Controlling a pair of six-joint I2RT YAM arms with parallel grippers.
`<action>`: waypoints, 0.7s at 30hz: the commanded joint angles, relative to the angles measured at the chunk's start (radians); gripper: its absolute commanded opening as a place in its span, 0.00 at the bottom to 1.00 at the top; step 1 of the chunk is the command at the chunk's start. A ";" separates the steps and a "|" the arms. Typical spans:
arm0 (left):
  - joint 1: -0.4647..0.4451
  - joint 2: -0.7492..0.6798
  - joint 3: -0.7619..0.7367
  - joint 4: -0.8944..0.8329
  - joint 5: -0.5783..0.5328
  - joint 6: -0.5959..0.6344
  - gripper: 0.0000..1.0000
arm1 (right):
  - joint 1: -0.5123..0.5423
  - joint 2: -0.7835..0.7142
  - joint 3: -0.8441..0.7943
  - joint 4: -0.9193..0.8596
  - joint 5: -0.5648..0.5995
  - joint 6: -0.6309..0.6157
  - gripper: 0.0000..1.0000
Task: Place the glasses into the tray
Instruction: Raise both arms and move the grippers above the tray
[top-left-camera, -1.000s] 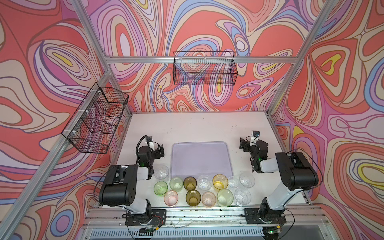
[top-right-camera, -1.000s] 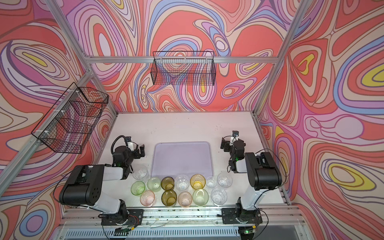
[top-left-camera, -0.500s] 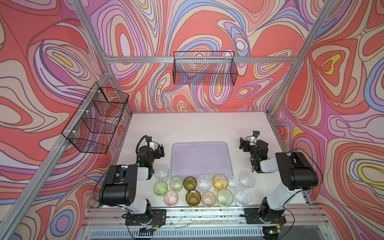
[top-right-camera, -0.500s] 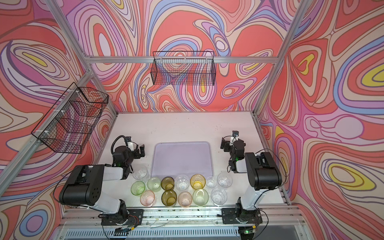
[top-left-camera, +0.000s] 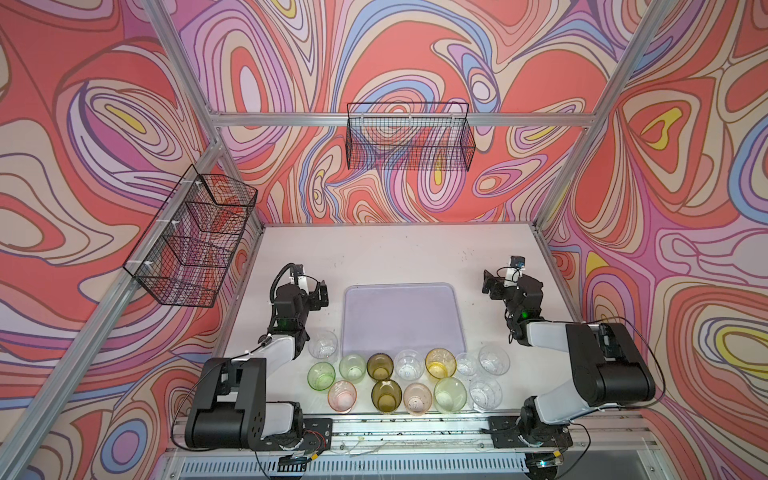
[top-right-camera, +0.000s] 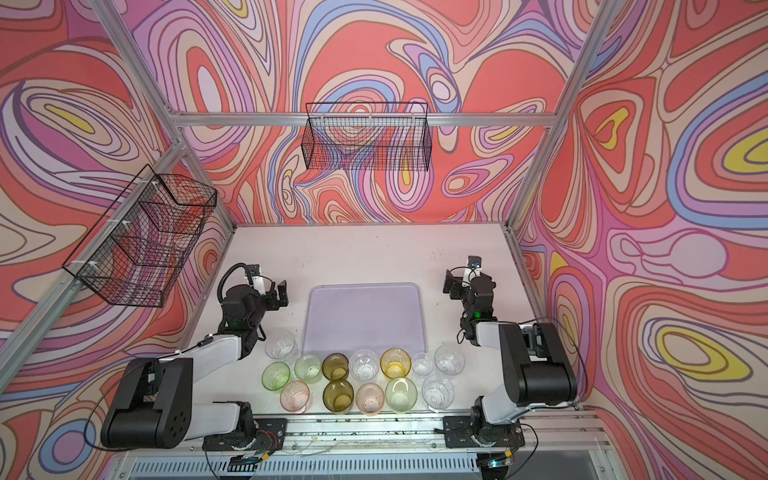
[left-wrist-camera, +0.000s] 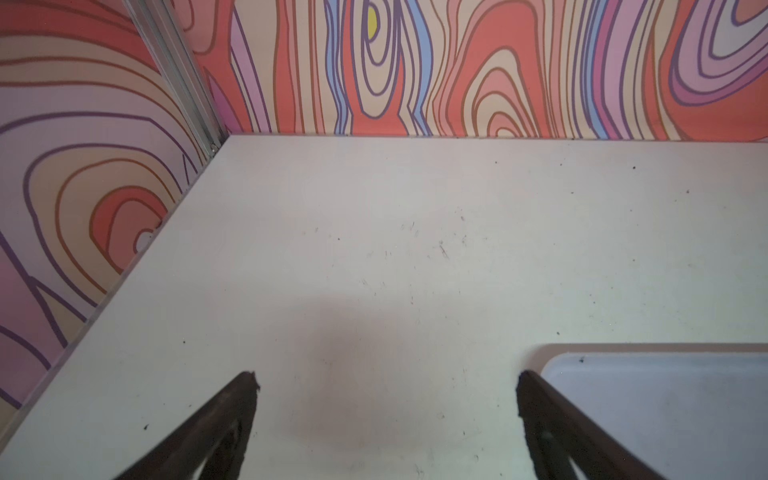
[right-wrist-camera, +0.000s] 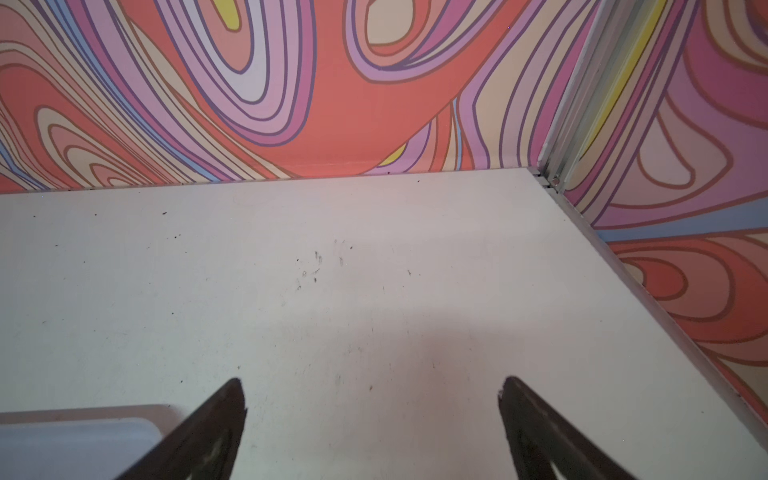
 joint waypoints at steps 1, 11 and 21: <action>-0.013 -0.071 0.032 -0.146 -0.078 -0.057 1.00 | 0.009 -0.065 0.073 -0.201 0.061 0.037 0.98; -0.107 -0.094 0.224 -0.473 -0.227 -0.213 1.00 | 0.015 -0.155 0.319 -0.737 0.088 0.206 0.98; -0.223 -0.083 0.534 -0.920 -0.196 -0.305 1.00 | 0.048 -0.168 0.600 -1.324 0.043 0.302 0.98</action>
